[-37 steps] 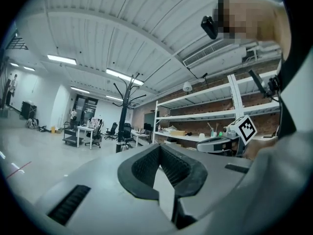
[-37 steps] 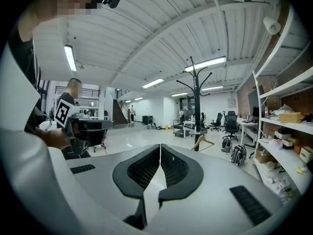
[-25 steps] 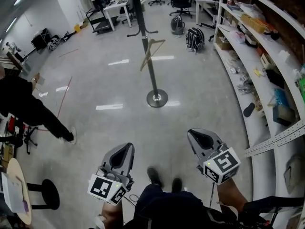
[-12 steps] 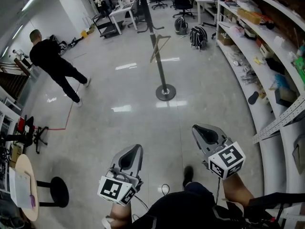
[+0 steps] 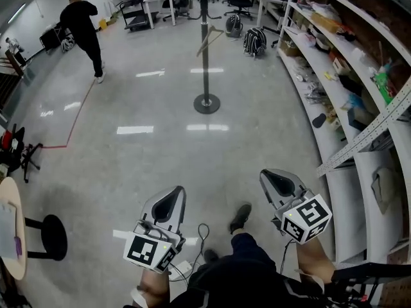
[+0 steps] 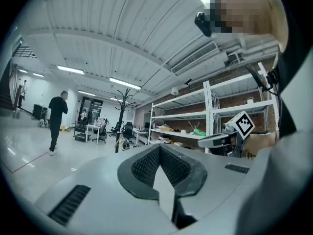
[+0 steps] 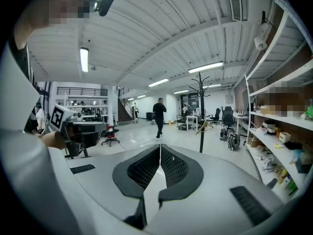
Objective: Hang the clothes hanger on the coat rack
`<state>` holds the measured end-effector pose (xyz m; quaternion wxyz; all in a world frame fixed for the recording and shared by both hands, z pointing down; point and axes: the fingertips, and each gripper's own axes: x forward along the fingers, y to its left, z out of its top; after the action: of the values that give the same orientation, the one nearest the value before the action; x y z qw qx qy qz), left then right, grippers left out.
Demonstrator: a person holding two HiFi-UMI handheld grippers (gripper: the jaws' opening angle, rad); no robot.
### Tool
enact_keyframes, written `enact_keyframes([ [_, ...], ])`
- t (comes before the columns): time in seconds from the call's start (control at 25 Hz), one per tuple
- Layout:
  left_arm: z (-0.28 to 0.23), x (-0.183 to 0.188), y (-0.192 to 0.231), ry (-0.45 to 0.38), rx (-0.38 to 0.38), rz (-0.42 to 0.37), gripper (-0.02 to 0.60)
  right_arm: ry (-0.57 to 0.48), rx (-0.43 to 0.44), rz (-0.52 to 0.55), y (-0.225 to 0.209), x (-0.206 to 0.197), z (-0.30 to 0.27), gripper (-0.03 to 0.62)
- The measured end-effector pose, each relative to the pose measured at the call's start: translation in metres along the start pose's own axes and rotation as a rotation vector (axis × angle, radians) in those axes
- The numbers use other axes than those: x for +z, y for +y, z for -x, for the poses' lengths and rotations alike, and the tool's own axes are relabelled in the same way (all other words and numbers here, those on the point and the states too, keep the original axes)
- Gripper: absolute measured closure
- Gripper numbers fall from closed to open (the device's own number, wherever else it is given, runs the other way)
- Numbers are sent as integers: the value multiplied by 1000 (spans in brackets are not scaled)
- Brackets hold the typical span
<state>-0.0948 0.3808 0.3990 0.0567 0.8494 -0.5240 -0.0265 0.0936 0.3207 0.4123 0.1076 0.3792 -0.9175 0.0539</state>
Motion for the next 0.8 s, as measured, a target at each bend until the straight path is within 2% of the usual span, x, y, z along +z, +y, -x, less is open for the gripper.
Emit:
enact_keyframes([
  [0.12, 25, -2, -15, 11, 7, 2, 580, -8, -12, 7, 15, 1, 28, 585],
  [0.44, 49, 18, -75, 6, 29, -64, 580, -86, 3, 21, 21, 10, 101, 585],
  [0.52, 52, 17, -97, 13, 41, -81, 580, -88, 8, 21, 19, 3, 126, 585],
  [0.8, 57, -3, -187, 60, 72, -56, 580, -50, -2, 2, -10, -37, 229, 585],
])
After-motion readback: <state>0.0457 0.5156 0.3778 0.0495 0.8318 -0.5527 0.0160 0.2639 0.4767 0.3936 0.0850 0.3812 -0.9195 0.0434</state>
